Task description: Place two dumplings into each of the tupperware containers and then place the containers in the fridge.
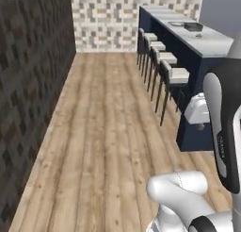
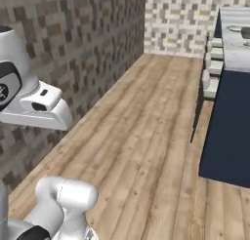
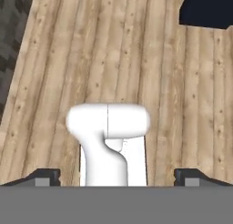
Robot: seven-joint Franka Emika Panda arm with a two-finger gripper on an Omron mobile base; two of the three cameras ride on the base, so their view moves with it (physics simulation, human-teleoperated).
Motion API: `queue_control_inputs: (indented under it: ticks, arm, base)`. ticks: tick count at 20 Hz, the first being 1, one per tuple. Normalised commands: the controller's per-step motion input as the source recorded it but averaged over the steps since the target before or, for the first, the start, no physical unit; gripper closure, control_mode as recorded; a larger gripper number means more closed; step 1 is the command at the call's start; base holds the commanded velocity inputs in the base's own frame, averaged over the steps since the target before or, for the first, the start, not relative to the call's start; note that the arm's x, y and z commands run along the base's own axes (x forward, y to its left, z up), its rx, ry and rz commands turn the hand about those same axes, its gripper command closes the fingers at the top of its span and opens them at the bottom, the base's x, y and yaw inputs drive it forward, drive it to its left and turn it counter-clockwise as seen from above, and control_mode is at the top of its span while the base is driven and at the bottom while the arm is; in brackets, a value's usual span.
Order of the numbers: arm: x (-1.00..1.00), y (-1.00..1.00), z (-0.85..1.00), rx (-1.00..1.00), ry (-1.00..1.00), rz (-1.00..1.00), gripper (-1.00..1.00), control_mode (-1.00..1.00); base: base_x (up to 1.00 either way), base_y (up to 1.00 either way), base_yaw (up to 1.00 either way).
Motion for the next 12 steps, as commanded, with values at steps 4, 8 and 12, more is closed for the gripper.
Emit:
queue_control_inputs:
  ticks: [4, 8, 12]
  arm:
    - [0.00, 0.00, 0.00, 0.00, 0.00, 0.00, -1.00, 1.00]
    - [0.00, 0.00, 0.00, 0.00, 0.00, 0.00, -1.00, 1.00]
    - [0.00, 0.00, 0.00, 0.00, 0.00, 0.00, -1.00, 1.00]
  base:
    - [0.96, 0.80, -0.56]
    - [0.98, 0.86, -0.55]
    - [0.98, 0.92, -0.56]
